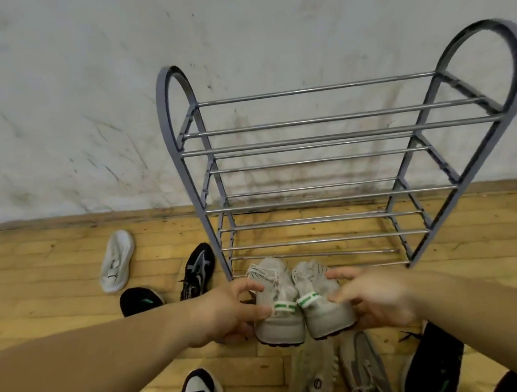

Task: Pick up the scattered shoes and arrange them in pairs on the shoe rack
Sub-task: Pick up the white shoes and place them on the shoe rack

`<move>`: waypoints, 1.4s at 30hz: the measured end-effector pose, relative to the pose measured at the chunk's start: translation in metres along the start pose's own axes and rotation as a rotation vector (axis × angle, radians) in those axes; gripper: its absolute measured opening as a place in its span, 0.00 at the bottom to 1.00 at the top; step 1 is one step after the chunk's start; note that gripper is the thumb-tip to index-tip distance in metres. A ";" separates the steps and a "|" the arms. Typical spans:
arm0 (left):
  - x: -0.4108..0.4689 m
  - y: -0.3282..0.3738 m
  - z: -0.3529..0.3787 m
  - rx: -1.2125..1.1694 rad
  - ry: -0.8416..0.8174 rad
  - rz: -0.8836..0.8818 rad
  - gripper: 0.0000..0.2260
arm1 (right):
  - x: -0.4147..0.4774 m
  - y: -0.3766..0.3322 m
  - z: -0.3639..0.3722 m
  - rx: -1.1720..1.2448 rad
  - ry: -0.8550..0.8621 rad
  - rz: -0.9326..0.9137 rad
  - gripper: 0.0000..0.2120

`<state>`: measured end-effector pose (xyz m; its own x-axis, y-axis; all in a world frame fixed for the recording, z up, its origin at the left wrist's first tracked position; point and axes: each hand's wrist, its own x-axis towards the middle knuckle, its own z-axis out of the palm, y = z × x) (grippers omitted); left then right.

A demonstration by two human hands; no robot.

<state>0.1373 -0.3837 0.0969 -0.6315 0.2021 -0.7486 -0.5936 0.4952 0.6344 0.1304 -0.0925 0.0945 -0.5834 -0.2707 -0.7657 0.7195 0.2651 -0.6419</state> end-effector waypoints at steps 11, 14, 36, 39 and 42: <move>0.108 -0.034 -0.054 0.106 -0.036 0.070 0.30 | 0.142 0.026 0.019 0.088 0.078 -0.067 0.39; 0.150 -0.053 -0.071 0.116 0.027 0.086 0.31 | 0.190 0.029 0.021 0.050 0.072 -0.137 0.41; 0.279 -0.058 -0.058 0.389 0.384 0.197 0.32 | 0.336 0.008 -0.013 -0.188 0.250 -0.250 0.39; 0.270 -0.063 -0.051 0.598 0.402 0.253 0.32 | 0.327 0.007 -0.007 -0.319 0.323 -0.302 0.46; 0.267 -0.074 -0.049 0.562 0.434 0.245 0.31 | 0.320 0.013 -0.004 -0.392 0.322 -0.364 0.48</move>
<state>-0.0125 -0.4078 -0.1404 -0.9218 0.0684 -0.3815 -0.1398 0.8593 0.4920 -0.0485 -0.1716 -0.1588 -0.8934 -0.1307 -0.4298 0.2974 0.5449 -0.7840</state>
